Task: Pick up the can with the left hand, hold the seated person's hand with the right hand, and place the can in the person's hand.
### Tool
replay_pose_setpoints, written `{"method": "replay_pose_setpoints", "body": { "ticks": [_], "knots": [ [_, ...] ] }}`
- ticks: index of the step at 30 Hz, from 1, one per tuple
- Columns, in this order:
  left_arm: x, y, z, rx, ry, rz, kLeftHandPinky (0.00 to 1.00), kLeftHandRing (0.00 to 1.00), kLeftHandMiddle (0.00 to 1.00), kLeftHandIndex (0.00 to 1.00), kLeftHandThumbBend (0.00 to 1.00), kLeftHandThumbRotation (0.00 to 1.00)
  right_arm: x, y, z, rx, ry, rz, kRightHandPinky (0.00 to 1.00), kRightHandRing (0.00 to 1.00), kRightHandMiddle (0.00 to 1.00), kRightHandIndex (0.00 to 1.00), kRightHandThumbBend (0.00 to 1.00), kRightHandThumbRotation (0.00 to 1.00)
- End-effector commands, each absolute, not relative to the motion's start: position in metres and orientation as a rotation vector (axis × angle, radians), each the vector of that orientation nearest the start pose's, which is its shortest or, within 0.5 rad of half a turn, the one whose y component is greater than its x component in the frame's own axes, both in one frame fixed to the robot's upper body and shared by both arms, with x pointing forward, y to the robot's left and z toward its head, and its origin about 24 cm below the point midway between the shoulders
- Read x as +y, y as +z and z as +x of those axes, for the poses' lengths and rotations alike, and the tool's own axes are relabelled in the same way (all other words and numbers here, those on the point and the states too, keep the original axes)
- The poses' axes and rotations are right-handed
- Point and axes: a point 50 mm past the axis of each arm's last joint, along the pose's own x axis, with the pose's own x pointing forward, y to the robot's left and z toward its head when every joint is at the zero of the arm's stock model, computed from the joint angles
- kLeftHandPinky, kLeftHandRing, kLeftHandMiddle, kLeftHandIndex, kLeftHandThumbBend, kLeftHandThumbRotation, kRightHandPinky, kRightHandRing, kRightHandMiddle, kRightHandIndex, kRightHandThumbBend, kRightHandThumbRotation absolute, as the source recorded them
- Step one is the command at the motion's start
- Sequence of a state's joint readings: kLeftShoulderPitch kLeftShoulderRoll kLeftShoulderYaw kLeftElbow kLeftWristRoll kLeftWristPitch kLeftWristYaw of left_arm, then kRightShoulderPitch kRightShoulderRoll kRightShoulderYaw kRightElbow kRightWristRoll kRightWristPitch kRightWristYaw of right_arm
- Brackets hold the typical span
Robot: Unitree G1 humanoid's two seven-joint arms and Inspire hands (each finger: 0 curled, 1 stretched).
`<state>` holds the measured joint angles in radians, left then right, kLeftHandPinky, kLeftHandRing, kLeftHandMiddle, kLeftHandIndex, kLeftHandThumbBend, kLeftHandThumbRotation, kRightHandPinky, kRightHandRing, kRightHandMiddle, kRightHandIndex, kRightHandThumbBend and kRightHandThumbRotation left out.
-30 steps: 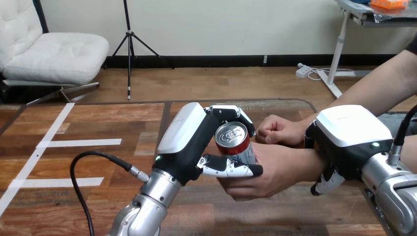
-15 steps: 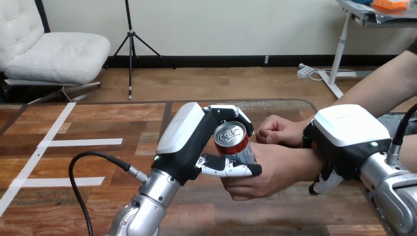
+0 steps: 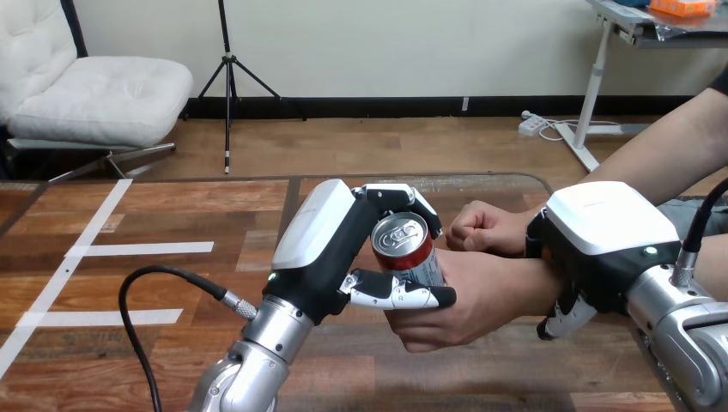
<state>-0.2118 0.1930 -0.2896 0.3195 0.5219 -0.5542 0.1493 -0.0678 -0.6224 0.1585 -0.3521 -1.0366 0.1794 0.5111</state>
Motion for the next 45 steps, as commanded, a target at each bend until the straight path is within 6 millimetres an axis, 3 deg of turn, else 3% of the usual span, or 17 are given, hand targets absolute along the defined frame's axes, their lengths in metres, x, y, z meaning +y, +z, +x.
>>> {"method": "replay_pose_setpoints", "body": {
  "ticks": [1, 19, 31, 37, 40, 45],
  "knots": [
    [0.085, 0.073, 0.269, -0.594, -0.389, 0.612, 0.31, 0.37, 0.44, 0.48, 0.64, 0.00, -0.180, 0.147, 0.261, -0.096, 0.240, -1.642, 0.22, 0.29, 0.38, 0.49, 0.88, 0.00],
    [0.087, 0.070, 0.268, -0.576, -0.382, 0.609, 0.31, 0.37, 0.44, 0.48, 0.63, 0.00, -0.175, 0.146, 0.261, -0.101, 0.252, -1.625, 0.23, 0.31, 0.40, 0.48, 0.89, 0.00],
    [0.091, 0.069, 0.268, -0.559, -0.364, 0.657, 0.32, 0.38, 0.45, 0.49, 0.63, 0.00, -0.174, 0.144, 0.259, -0.070, 0.261, -1.662, 0.36, 0.47, 0.54, 0.58, 0.90, 0.00],
    [0.093, 0.070, 0.269, -0.528, -0.374, 0.770, 0.38, 0.48, 0.56, 0.59, 0.67, 0.03, -0.174, 0.143, 0.258, -0.068, 0.272, -1.667, 0.49, 0.58, 0.64, 0.66, 0.94, 0.00],
    [0.094, 0.071, 0.268, -0.514, -0.383, 0.796, 0.44, 0.56, 0.65, 0.66, 0.71, 0.10, -0.175, 0.143, 0.257, -0.061, 0.279, -1.662, 0.55, 0.64, 0.68, 0.68, 0.95, 0.00],
    [0.095, 0.071, 0.268, -0.477, -0.417, 0.848, 0.66, 0.79, 0.87, 0.84, 0.81, 0.27, -0.176, 0.142, 0.256, -0.033, 0.301, -1.674, 0.66, 0.75, 0.78, 0.76, 0.94, 0.00]
  ]
}}
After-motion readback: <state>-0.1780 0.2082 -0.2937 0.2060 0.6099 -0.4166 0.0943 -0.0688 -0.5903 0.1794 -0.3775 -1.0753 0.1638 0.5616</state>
